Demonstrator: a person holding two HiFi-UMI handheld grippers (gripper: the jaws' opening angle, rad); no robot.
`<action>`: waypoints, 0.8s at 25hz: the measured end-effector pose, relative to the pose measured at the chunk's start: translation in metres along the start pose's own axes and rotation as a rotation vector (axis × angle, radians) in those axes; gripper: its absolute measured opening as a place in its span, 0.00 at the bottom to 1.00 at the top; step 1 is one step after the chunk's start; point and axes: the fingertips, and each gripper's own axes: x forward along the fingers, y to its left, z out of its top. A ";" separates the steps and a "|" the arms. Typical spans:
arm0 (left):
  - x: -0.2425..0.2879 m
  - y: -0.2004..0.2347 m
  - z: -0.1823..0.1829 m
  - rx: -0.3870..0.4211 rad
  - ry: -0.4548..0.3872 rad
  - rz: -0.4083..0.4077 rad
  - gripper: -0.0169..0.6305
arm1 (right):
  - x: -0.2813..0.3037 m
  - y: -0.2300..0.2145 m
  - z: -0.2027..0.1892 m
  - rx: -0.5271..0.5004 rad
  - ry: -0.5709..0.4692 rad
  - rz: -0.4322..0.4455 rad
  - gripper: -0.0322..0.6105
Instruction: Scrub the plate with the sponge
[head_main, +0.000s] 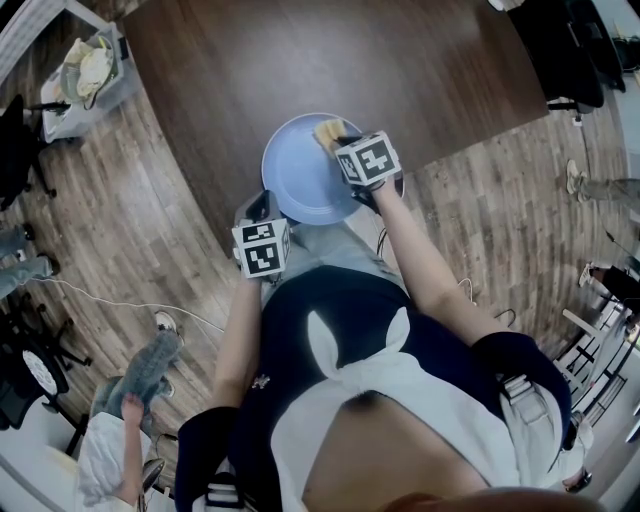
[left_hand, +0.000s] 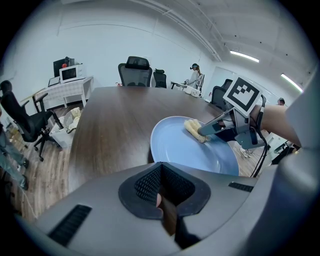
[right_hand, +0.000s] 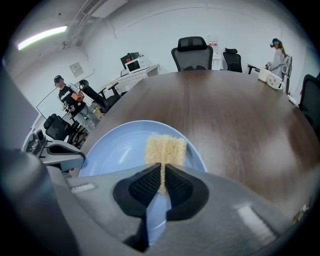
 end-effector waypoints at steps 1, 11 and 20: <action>0.000 0.000 0.000 0.000 0.000 0.001 0.03 | 0.000 0.000 0.000 -0.002 -0.002 -0.001 0.08; 0.000 0.002 0.000 -0.010 -0.006 0.004 0.03 | 0.003 0.005 0.001 -0.032 -0.018 -0.037 0.08; 0.001 -0.001 0.000 -0.012 -0.001 0.003 0.03 | 0.007 0.020 0.007 -0.076 -0.038 -0.021 0.09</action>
